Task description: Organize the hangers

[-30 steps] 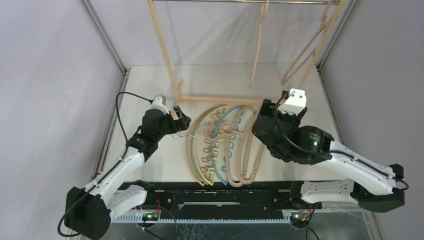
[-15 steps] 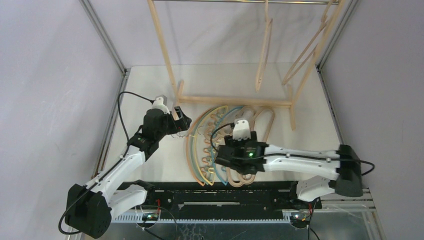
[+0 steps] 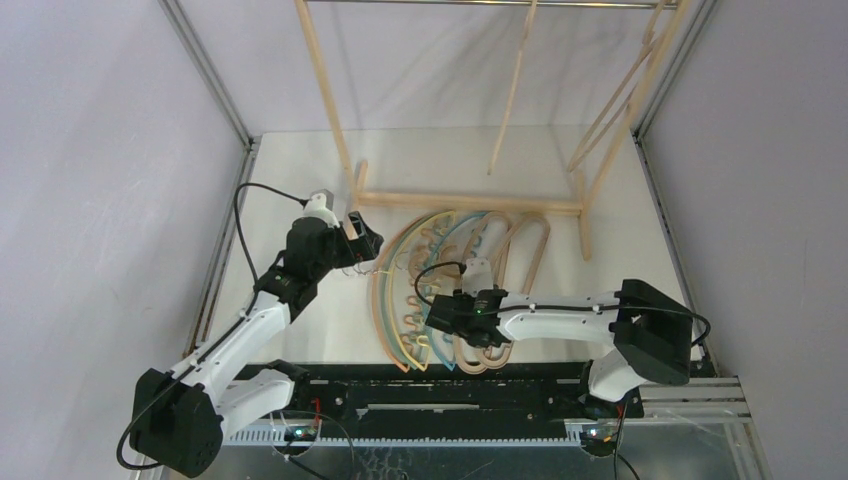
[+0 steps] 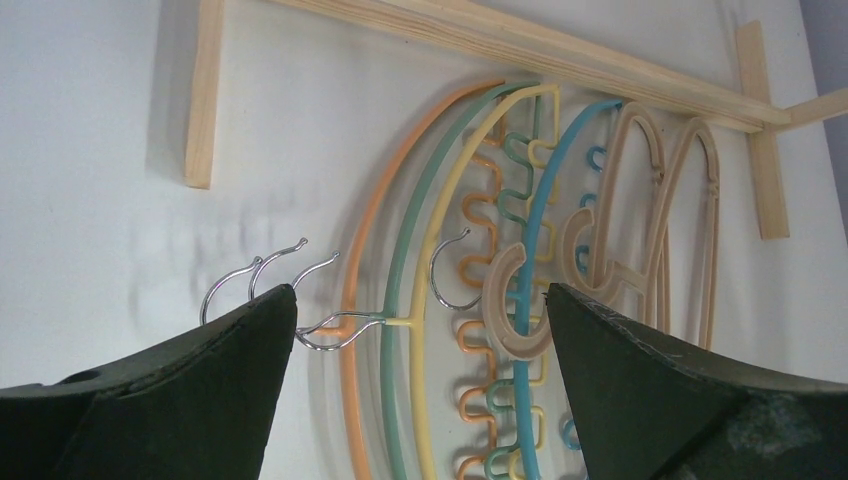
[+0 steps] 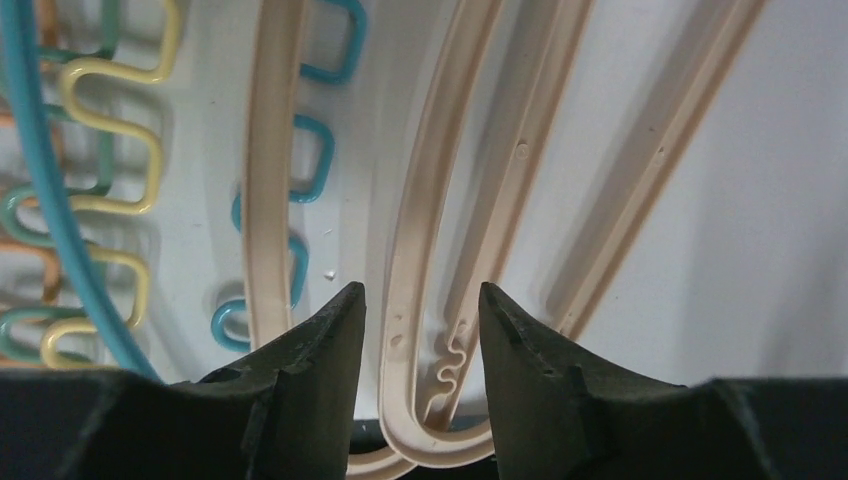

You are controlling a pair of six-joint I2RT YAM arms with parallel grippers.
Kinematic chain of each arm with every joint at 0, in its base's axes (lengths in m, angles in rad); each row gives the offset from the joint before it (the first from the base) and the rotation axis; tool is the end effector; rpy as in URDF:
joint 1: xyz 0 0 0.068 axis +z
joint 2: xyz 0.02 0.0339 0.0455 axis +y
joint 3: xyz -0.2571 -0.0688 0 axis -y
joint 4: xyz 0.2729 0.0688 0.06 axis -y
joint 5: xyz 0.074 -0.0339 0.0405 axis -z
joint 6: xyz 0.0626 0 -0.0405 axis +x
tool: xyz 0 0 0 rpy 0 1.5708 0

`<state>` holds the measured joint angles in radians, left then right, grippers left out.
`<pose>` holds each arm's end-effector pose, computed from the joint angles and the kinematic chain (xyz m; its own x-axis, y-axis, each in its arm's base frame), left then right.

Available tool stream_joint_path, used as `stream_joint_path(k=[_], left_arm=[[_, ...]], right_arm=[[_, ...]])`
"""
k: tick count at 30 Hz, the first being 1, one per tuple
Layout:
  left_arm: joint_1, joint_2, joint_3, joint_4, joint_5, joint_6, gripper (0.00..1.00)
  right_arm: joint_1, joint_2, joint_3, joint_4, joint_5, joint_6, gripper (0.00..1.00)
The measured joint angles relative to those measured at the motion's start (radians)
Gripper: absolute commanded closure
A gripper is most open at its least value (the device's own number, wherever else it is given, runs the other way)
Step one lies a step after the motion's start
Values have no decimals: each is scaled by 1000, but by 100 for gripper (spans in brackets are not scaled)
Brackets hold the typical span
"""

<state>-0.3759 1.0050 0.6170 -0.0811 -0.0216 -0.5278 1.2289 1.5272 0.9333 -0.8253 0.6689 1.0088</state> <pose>0.2603 -0.1013 0.2211 -0.5391 -0.3285 -0.7755 0.0898 0.8931 -0.4408 0.1328 0.2575 0.1457 -0.7755 -0.1990 -0.5992 -0.0967 0.9752 -0.1989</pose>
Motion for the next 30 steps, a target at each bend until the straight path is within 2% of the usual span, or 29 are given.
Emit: stream_joint_path(k=[9,16,20,23,26,30], left_arm=[[0,0,-21,11,0,0,0],[0,1,-23,12,0,0,0],[0,3,-23,12,0,0,1],[0,7,-23,12,0,0,0],[0,8,-23,12,0,0,0],[0,8,-23,13,0,0,0]], right_arm=[[-83,41,-39,116,-82,-40,49],[-91,87,-39,153,-116,-60,56],[-91,100,-42,161,-122,-60,68],[-91,100,-43,161,-124,-59,86],[-90,100,-44,153,-120,-40,100],[-80,100,-44,126,-103,-30,100]])
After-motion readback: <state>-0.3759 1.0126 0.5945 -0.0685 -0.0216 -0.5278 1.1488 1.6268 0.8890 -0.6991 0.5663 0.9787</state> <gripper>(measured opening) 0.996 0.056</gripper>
